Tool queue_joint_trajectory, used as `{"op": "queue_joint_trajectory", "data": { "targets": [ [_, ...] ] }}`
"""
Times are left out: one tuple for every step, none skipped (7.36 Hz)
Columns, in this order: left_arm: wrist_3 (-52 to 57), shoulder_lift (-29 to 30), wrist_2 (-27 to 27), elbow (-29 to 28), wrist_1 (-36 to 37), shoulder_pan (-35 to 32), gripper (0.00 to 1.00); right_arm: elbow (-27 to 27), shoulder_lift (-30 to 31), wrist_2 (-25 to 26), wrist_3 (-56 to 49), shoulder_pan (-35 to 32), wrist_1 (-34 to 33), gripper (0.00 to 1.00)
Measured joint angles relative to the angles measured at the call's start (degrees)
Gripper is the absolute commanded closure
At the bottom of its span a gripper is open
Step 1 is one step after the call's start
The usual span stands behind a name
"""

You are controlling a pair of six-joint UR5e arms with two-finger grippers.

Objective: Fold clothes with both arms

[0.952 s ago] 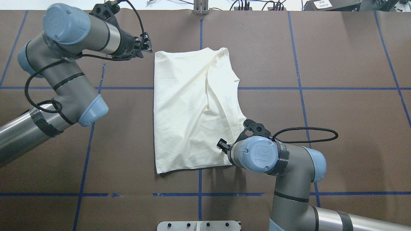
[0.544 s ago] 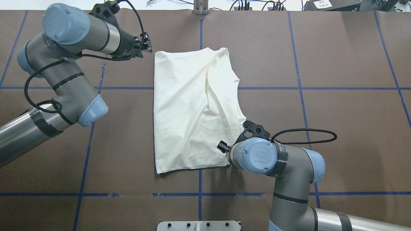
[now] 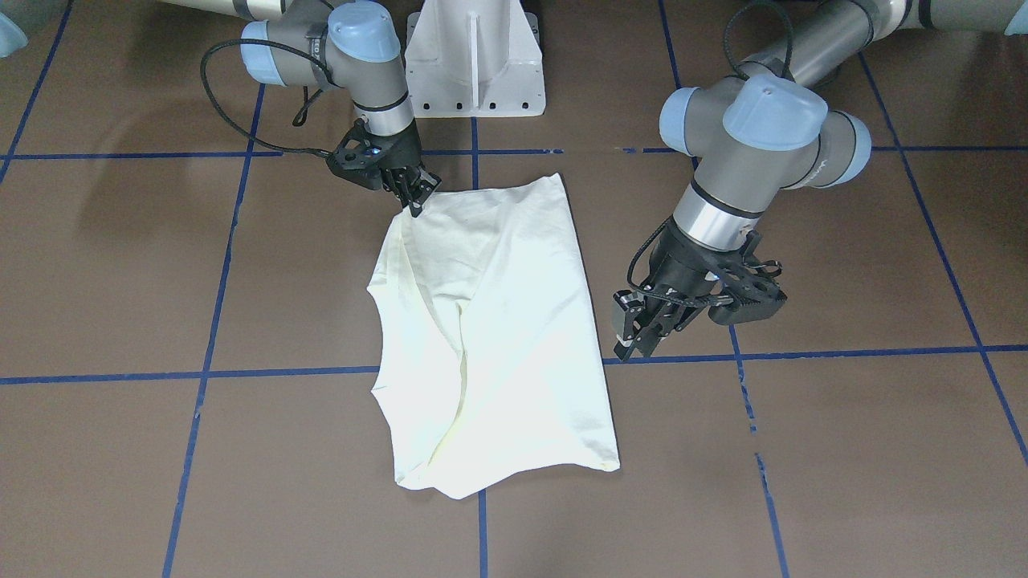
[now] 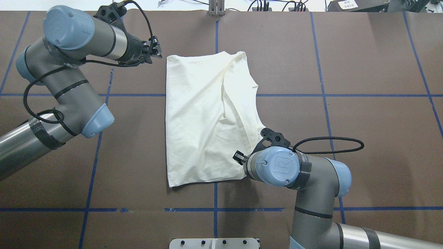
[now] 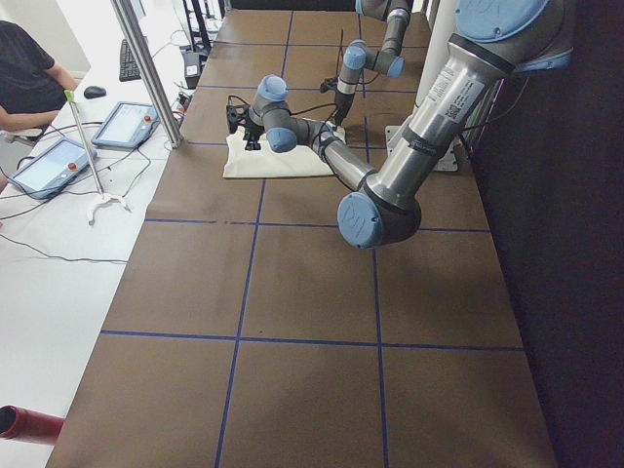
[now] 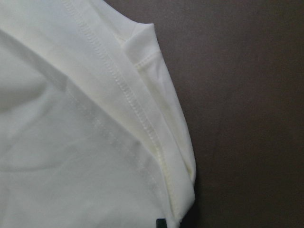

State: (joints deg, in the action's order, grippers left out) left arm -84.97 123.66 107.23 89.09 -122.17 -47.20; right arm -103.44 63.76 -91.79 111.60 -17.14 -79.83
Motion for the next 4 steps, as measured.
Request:
{"op": "queue_joint_trajectory", "data": {
  "targets": [
    [-0.06,-0.16,0.00,0.24,0.00,0.00,0.56,-0.34,0.22,0.14,0.04,-0.08,-0.03,1.00],
    [-0.13,-0.37,0.00,0.68,0.00,0.01,0.56,-0.67,0.44,0.40,0.10,-0.06,-0.05,1.00],
    [-1.01,-1.22,0.00,1.84,0.00,0.16,0.55,-1.64,0.60,0.55,0.16,-0.18,-0.08,1.00],
    [-4.02,-2.94,-0.07,4.37,0.00,0.83,0.53,-3.32,1.36,0.61,0.20,-0.30,-0.08,1.00]
  ]
}}
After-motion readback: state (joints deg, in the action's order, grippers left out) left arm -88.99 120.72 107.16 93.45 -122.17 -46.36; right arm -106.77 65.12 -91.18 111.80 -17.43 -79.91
